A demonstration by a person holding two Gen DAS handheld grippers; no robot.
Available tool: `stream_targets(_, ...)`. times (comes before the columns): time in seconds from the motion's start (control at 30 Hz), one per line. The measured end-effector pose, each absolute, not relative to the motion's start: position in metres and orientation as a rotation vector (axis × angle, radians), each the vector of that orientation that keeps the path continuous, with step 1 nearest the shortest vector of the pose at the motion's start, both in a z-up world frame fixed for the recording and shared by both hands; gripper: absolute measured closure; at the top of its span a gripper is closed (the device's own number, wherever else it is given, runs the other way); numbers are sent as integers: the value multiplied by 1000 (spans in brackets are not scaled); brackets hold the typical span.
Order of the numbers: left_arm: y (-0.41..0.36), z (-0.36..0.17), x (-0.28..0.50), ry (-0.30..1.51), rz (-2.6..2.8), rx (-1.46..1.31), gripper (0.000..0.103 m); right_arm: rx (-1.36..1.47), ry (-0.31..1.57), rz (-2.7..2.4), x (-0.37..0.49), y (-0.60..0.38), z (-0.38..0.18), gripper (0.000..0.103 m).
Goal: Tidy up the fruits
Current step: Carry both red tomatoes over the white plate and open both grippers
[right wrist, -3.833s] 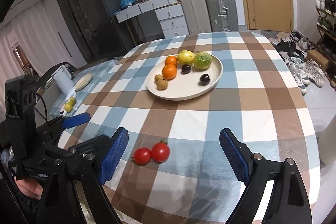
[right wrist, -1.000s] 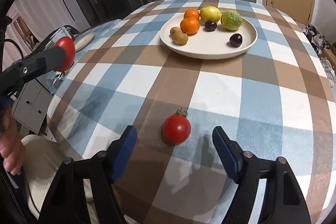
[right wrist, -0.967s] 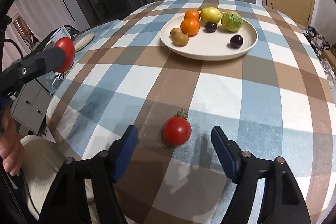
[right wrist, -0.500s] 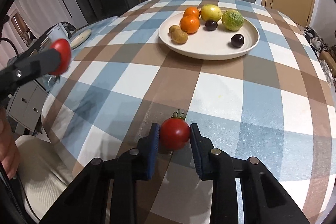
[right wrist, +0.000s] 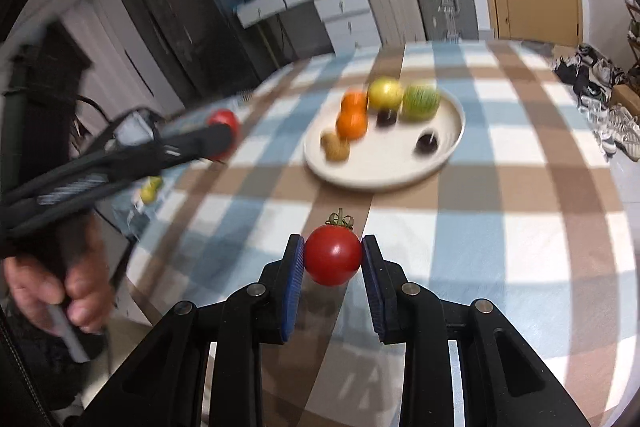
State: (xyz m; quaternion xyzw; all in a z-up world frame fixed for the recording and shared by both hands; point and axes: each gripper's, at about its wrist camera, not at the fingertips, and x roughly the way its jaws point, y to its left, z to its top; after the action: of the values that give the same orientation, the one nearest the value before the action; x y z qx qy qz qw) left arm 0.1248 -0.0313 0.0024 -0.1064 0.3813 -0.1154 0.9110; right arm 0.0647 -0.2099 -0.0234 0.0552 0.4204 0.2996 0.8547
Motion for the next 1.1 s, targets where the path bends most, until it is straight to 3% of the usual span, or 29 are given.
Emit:
stream_targets(0.43, -51, -57, 231, 883, -255, -210, 76, 421, 828, 585, 177, -267, -4, 73)
stream_targets(1.1, -51, -99, 273, 938, -243, -144, 76, 418, 1015, 632, 260, -205, -79, 73)
